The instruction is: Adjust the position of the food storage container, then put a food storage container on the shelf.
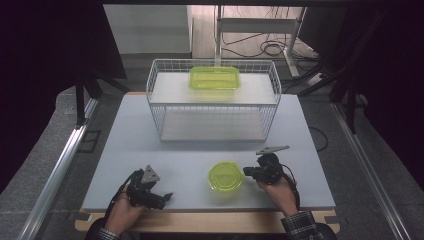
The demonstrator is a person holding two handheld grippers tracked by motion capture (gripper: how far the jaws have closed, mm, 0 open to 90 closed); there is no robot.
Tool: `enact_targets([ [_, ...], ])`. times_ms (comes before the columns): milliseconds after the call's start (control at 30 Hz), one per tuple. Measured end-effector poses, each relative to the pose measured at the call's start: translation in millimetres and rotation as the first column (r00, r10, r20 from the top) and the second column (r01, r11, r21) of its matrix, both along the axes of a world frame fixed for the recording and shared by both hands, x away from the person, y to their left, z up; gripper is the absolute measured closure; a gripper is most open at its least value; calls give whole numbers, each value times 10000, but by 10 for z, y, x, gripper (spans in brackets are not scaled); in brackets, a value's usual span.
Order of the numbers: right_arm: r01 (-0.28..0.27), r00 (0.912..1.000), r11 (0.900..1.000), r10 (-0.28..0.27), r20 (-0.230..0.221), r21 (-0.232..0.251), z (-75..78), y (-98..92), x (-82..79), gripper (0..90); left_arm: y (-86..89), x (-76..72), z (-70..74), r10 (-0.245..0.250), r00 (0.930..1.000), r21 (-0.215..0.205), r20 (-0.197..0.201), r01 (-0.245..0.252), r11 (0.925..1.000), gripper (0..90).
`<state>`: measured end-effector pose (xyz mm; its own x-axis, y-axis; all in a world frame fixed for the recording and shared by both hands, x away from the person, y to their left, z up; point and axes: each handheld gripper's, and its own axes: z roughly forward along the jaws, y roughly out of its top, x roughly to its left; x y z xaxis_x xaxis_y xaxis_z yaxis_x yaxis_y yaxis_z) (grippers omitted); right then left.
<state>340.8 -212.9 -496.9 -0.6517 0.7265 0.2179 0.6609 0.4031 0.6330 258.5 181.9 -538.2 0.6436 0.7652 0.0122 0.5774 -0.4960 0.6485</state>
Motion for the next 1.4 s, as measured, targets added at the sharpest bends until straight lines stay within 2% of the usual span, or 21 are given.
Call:
enact_targets([
  [67, 66, 9994, 10000, -64, 348, -53, 37, -67, -34, 821, 12, 0, 10, 56, 10000, -109, 16, -56, 9999, 39],
  [167, 226, 9966, 9997, -231, 786, 76, 93, -176, -95, 714, 28, 0, 26, 146, 9999, -342, 66, -144, 9993, 28],
  [200, 199, 9961, 9997, -208, 859, 105, 103, -198, -107, 674, 32, 1, 29, 164, 9998, -387, 93, -160, 9991, 25],
  [233, 199, 9961, 9997, -208, 859, 105, 103, -198, -107, 674, 32, 1, 29, 164, 9998, -387, 93, -160, 9991, 20],
  [267, 199, 9953, 9997, -208, 941, 106, 114, -223, -123, 621, 37, 3, 31, 189, 9998, -442, 110, -184, 9989, 20],
  [300, 181, 9933, 9998, -179, 1138, -13, 123, -267, -145, 465, 36, 3, 31, 183, 9998, -435, 110, -178, 9989, 20],
  [433, 29, 9918, 10000, -20, 1279, -66, 97, -301, -168, 254, 25, 3, 24, 129, 9999, -360, 82, -126, 9993, 20],
  [533, -149, 9904, 9998, 170, 1371, -165, 61, -316, -193, 163, 20, 4, 23, 138, 9999, -332, 93, -135, 9994, 20],
  [700, -162, 9888, 9999, 154, 1487, 40, 57, -324, -198, 57, 19, 5, 21, 148, 9998, -303, 114, -144, 9994, 20],
  [867, -54, 9892, 9990, -10, 1467, 433, 81, -324, -183, 28, 17, 6, 18, 124, 9999, -269, 100, -121, 9996, 20],
  [1000, -150, 9940, 9956, 48, 1097, 926, 95, -312, -166, 36, 13, 8, 16, 66, 10000, -175, 66, -65, 9998, 19],
  [1167, -289, 9971, 9920, 201, 728, 1226, 132, -235, -143, 37, 7, 10, 8, 54, 10000, -158, 31, -54, 9999, 20],
  [1233, -485, 9982, 9877, 426, 430, 1488, 142, -194, -126, 36, 5, 10, 7, 40, 10000, -129, 31, -39, 9999, 19],
  [1400, -604, 9979, 9858, 556, 345, 1565, 194, -85, -100, 144, 2, 13, 3, 21, 10000, -98, 1, -21, 9999, 19],
])
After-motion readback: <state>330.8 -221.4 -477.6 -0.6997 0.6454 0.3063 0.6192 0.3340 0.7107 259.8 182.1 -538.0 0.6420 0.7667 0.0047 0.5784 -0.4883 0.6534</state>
